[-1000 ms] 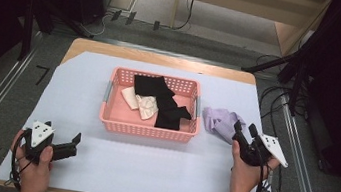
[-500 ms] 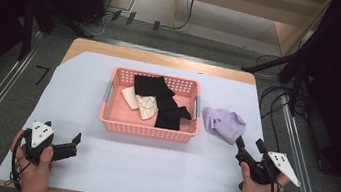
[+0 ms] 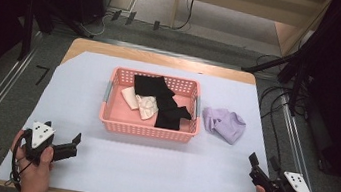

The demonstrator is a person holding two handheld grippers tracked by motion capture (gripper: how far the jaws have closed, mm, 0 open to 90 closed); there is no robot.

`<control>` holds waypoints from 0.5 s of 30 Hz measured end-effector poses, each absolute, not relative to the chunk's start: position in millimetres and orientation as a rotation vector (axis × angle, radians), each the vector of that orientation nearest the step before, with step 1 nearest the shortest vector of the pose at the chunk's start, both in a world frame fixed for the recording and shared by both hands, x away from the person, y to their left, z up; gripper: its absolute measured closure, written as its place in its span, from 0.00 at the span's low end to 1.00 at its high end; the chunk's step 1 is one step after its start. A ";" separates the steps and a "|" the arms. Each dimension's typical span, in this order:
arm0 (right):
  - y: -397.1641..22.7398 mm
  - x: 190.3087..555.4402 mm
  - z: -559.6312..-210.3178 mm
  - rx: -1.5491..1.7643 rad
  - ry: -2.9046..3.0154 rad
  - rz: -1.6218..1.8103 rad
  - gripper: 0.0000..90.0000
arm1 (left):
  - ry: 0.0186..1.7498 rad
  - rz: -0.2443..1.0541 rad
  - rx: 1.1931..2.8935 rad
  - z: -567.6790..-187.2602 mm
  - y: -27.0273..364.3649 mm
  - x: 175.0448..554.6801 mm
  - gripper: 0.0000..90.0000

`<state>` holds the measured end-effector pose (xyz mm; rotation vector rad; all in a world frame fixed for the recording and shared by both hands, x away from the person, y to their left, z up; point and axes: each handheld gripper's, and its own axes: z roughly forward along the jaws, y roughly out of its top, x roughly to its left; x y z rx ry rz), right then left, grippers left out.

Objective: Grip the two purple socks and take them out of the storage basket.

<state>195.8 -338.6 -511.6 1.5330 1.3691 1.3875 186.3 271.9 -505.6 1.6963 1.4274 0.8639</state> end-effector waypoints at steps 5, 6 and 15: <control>-348.9 187.1 -518.4 1.545 1.374 1.318 0.25 | 1.428 0.863 1.697 -505.6 272.1 186.4 0.00; -352.9 184.2 -520.1 1.554 1.362 1.310 0.26 | 1.427 0.864 1.695 -505.6 272.0 186.3 0.00; -368.8 177.6 -529.8 1.632 1.236 1.327 0.28 | 1.434 0.867 1.701 -505.8 271.7 187.2 0.00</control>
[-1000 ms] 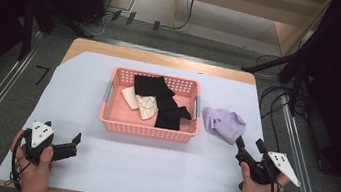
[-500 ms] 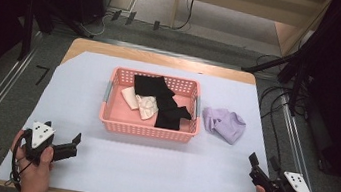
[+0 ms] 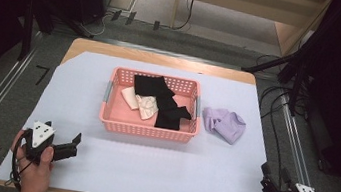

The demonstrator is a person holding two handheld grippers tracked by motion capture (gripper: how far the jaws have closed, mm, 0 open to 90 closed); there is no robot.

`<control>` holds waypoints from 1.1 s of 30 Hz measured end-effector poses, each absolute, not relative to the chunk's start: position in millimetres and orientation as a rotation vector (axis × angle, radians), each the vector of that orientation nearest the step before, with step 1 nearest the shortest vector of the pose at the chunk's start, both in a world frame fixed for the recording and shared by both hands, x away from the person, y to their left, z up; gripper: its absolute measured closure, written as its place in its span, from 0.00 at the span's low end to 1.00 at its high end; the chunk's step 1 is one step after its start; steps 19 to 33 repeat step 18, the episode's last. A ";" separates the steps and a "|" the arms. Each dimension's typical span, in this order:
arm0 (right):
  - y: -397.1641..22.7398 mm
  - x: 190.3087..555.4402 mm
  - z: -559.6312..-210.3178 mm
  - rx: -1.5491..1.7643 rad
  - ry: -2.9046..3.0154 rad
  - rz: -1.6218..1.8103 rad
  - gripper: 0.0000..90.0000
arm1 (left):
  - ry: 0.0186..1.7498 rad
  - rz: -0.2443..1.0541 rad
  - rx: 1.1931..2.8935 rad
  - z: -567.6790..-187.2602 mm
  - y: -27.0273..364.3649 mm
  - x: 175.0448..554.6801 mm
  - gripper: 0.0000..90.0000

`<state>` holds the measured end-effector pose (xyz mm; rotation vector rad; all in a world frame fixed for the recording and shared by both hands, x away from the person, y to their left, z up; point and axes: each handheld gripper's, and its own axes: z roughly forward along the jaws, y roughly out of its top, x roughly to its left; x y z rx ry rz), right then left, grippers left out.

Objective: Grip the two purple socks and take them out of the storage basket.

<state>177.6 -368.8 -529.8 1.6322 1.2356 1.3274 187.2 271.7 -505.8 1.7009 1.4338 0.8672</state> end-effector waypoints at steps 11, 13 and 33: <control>-369.1 177.4 -530.9 1.666 1.207 1.319 0.27 | 1.443 0.850 1.706 -505.7 272.3 188.2 0.00; -367.9 178.8 -530.7 1.664 1.223 1.298 0.27 | 1.442 0.855 1.706 -505.9 272.1 188.4 0.00; -366.4 178.5 -530.4 1.657 1.232 1.291 0.27 | 1.446 0.856 1.711 -505.7 271.6 188.3 0.00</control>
